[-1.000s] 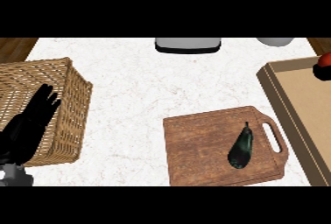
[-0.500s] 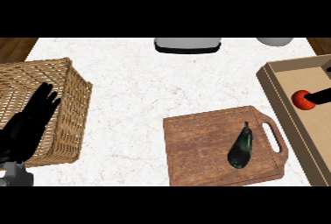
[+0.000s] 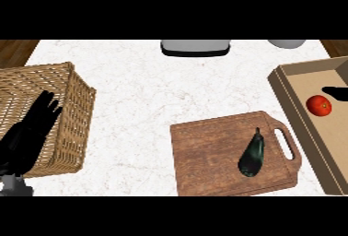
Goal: Pick the tomato from the cutting board and place it in the cardboard box
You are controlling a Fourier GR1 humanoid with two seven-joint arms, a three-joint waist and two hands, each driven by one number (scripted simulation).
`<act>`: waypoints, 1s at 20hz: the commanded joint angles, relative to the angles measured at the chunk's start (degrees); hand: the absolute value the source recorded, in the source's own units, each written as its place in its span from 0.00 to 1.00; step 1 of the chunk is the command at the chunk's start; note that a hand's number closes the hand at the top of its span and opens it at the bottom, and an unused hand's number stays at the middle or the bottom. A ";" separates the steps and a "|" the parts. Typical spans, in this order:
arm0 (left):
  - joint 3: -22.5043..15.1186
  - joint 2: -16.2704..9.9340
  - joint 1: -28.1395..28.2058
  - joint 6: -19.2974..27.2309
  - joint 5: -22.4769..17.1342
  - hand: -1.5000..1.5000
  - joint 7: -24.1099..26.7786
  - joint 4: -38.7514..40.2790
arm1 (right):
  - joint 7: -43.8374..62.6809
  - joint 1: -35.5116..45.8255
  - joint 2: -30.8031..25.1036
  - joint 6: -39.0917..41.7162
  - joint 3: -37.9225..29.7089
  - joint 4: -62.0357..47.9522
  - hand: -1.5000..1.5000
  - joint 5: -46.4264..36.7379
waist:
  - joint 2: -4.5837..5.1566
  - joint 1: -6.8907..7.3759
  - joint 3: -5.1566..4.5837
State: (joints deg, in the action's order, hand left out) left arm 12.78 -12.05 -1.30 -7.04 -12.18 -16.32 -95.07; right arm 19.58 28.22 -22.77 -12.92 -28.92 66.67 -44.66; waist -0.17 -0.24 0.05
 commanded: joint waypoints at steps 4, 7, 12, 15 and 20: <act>0.86 -0.97 0.64 -0.85 -1.59 0.50 -2.23 -2.52 | -2.13 -1.89 -0.67 -3.26 -9.50 7.07 0.00 12.02 | -0.03 -0.05 -0.02; 0.00 0.50 -3.01 2.56 0.95 0.50 -2.17 -0.32 | -4.73 -8.21 -1.69 -0.54 -13.16 11.23 0.00 17.65 | 0.02 -0.56 -0.03; 1.40 -0.55 -2.60 0.03 0.20 0.50 0.66 3.26 | -6.30 -17.00 -0.85 3.66 -18.45 18.92 0.00 25.99 | 0.04 -0.68 -0.05; 0.27 0.40 -3.17 1.20 1.92 0.50 0.79 3.55 | -6.61 -17.77 -7.64 10.21 -21.63 16.01 0.00 31.39 | 0.12 -0.40 -0.05; -0.40 0.90 3.33 -1.14 -0.30 0.50 -2.07 -5.83 | -10.36 -24.49 -6.83 12.64 -23.53 18.13 0.00 35.10 | 0.05 0.15 -0.04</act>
State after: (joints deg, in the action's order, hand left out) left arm 13.31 -11.87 -1.09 -7.17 -12.09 -17.45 -96.74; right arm 10.51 7.30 -27.91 -3.35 -50.35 84.21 -13.10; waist -0.12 -0.36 0.00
